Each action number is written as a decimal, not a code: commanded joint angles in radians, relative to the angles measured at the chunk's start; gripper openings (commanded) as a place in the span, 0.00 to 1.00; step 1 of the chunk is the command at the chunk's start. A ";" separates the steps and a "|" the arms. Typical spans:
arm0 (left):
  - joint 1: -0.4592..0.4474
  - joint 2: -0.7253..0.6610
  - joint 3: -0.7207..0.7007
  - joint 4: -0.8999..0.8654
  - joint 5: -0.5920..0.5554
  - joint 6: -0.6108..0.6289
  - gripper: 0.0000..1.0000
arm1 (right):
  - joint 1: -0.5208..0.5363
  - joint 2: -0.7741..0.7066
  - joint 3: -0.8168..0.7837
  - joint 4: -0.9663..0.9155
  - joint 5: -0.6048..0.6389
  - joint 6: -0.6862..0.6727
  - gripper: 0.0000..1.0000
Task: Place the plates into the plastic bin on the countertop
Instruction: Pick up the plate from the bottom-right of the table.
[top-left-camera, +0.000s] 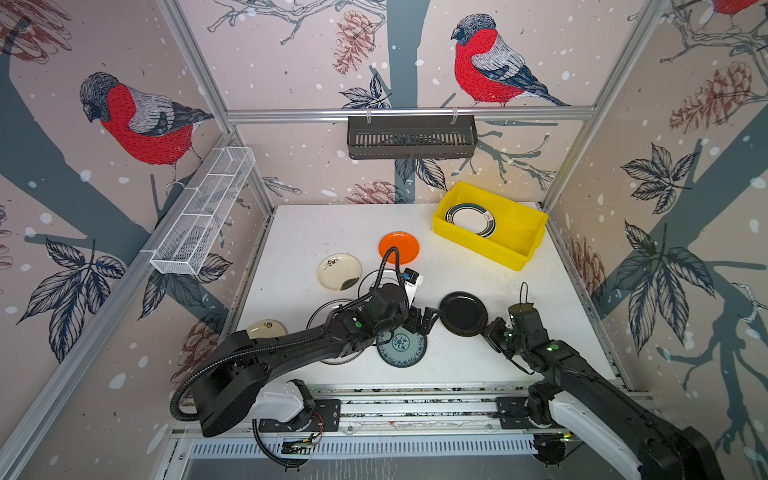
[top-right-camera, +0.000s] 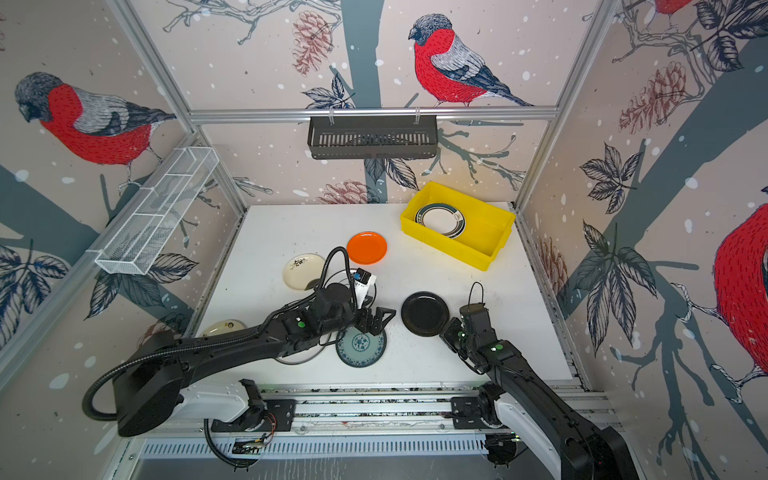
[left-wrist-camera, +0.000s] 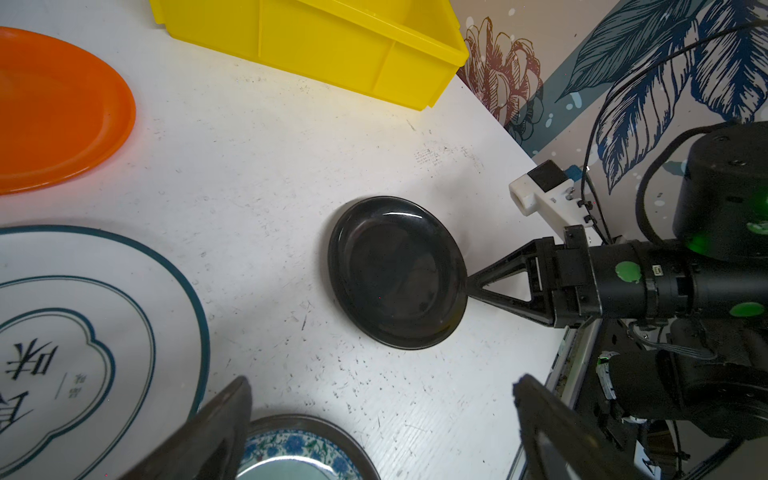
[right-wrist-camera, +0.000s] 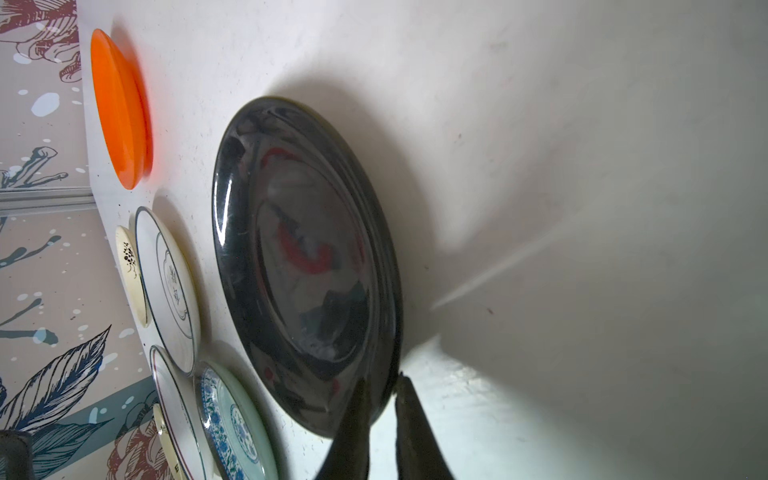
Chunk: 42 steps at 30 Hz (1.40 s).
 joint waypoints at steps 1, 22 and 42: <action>-0.001 -0.002 -0.002 0.000 -0.013 -0.005 0.98 | 0.002 0.011 0.008 -0.001 0.030 -0.020 0.13; -0.001 0.015 0.004 0.006 -0.010 -0.003 0.98 | 0.003 0.081 0.002 0.106 0.007 -0.045 0.29; -0.001 0.029 0.013 0.000 -0.008 0.010 0.98 | 0.017 0.250 0.049 0.123 0.060 -0.049 0.15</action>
